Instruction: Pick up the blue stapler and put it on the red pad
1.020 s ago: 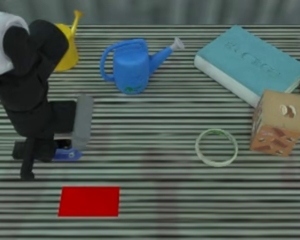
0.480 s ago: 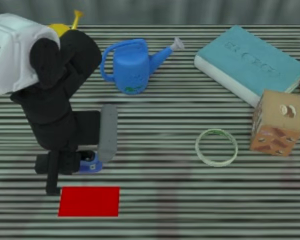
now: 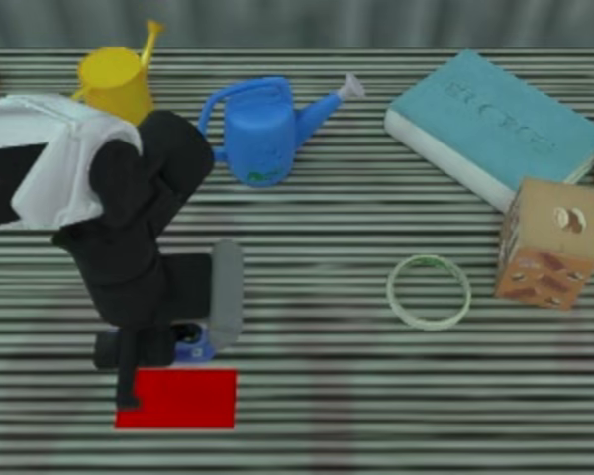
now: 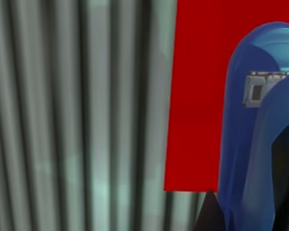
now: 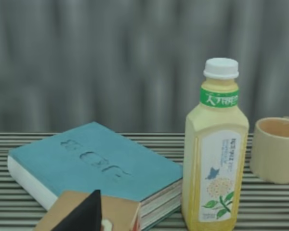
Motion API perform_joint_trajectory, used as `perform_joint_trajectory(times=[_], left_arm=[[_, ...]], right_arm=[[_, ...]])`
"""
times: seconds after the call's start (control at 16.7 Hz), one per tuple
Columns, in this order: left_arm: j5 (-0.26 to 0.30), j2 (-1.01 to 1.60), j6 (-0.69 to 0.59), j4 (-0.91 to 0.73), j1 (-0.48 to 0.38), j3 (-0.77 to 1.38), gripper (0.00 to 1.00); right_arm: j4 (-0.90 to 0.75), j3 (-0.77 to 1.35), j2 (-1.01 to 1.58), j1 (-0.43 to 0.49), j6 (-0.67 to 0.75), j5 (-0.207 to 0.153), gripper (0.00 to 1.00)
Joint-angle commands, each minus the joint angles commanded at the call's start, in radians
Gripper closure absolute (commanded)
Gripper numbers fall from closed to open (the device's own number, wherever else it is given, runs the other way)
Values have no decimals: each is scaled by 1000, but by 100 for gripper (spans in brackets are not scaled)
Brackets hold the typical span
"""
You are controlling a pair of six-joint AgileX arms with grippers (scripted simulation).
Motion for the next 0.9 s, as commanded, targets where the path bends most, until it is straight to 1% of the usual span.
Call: perform_joint_trajectory(times=[0.24, 0.54, 0.9], left_arm=[[0, 66, -5, 166, -5, -100, 100], [0, 79, -5, 191, -7, -119, 100], [0, 79, -5, 191, -7, -119, 55]], right_arm=[[0, 0, 0, 0, 0, 0, 0], [0, 0, 0, 0, 0, 0, 0], [0, 0, 0, 0, 0, 0, 0]])
